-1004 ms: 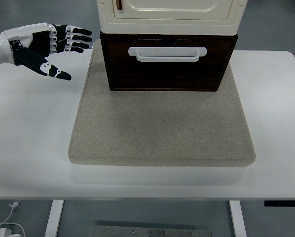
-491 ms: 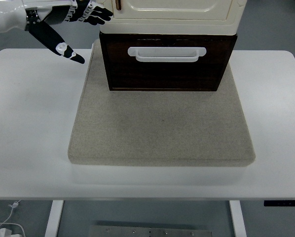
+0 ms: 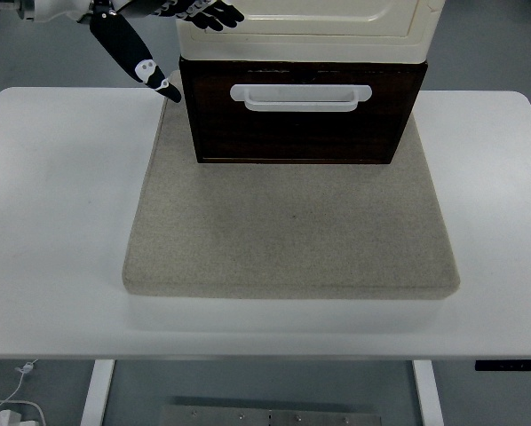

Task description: Open the drawer under the combination cabinet

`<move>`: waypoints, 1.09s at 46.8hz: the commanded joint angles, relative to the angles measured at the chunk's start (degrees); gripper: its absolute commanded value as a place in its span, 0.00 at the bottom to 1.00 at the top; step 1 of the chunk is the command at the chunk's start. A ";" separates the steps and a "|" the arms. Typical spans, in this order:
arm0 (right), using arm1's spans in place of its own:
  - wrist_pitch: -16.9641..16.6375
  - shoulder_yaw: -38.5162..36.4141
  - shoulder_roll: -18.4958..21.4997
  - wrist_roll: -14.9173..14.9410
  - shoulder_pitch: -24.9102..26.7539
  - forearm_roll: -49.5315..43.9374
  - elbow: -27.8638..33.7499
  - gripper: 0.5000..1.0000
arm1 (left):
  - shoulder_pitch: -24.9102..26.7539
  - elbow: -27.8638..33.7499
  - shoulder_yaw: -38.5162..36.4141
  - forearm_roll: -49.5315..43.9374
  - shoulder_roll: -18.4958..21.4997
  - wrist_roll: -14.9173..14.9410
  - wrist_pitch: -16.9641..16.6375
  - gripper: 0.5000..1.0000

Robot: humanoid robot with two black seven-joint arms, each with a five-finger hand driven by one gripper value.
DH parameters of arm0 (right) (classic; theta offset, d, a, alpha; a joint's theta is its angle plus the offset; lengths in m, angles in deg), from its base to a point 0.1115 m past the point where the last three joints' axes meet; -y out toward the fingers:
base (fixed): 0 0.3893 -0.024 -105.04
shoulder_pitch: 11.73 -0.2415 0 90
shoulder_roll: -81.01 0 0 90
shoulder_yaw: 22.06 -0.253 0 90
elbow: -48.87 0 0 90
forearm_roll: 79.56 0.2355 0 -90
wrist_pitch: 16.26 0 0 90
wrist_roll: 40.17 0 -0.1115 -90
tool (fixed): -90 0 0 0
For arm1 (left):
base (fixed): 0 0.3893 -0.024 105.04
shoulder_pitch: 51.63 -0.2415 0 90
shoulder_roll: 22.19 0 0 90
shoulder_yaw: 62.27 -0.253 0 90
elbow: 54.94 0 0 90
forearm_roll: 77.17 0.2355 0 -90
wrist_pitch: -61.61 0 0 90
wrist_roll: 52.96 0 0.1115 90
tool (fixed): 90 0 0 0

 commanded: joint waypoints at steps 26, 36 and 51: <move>0.04 0.00 0.00 0.00 -0.01 0.00 0.00 0.86 | 6.16 0.61 -0.52 -0.68 -6.24 4.13 0.00 1.00; 0.04 0.00 0.00 0.00 -0.01 0.00 0.00 0.86 | 7.92 1.75 -0.96 -2.00 -8.96 6.23 0.00 1.00; 0.04 0.00 0.00 0.00 -0.01 0.00 0.00 0.86 | 9.77 1.58 -1.31 -3.41 -13.27 10.54 0.00 1.00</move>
